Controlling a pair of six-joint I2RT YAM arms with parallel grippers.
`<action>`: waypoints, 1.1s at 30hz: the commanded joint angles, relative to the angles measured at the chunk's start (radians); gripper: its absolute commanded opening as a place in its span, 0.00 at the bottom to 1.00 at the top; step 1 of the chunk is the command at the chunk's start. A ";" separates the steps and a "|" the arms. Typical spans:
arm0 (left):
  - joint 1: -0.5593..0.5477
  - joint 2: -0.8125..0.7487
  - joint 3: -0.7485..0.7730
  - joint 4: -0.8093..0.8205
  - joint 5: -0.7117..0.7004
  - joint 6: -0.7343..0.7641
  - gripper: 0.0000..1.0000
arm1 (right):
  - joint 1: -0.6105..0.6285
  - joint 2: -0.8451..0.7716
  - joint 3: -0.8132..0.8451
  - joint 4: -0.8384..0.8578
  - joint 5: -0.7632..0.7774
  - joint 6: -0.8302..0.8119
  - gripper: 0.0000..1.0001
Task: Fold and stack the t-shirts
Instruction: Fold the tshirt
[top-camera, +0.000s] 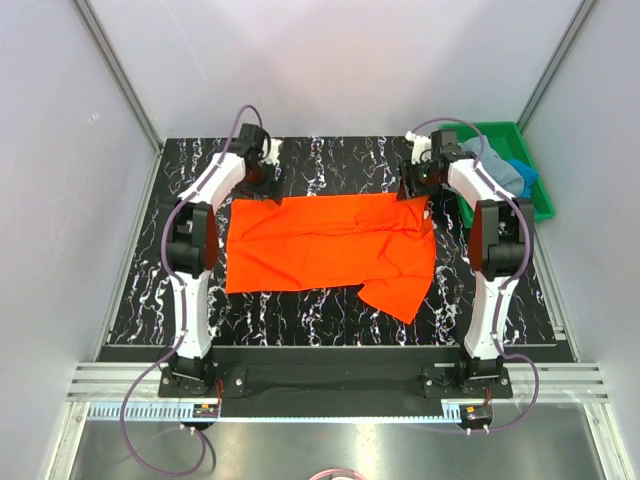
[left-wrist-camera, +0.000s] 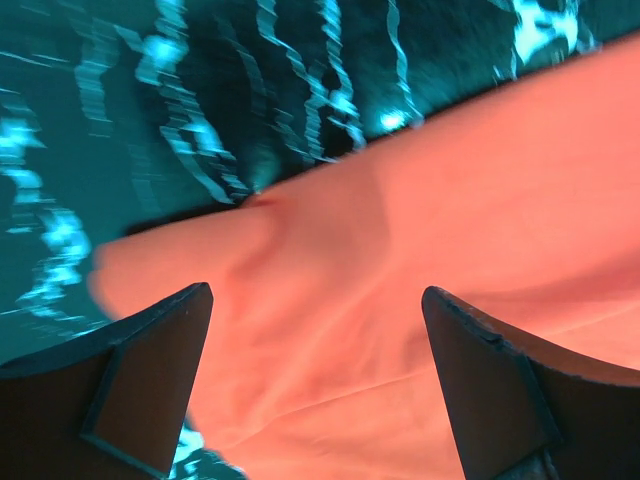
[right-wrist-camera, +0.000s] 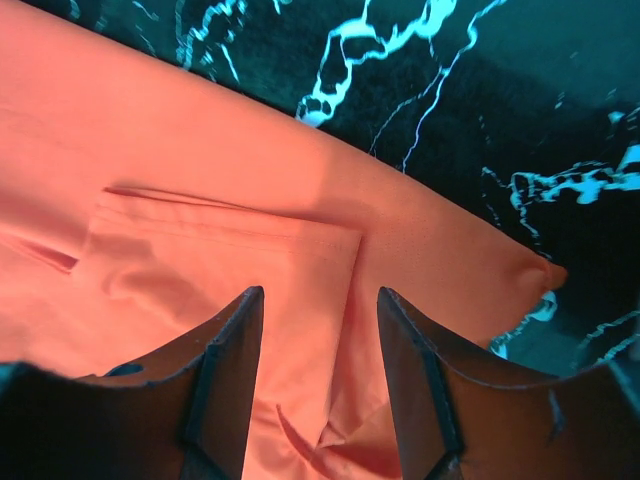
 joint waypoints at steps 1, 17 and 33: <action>-0.018 -0.006 -0.007 0.003 0.039 -0.008 0.92 | -0.001 0.027 0.061 -0.012 -0.005 -0.009 0.56; -0.035 -0.005 -0.025 0.004 0.024 -0.022 0.92 | 0.003 0.069 0.063 -0.023 -0.014 -0.015 0.31; -0.036 -0.040 -0.044 0.004 0.012 -0.026 0.92 | 0.012 0.108 0.078 -0.063 -0.039 -0.029 0.33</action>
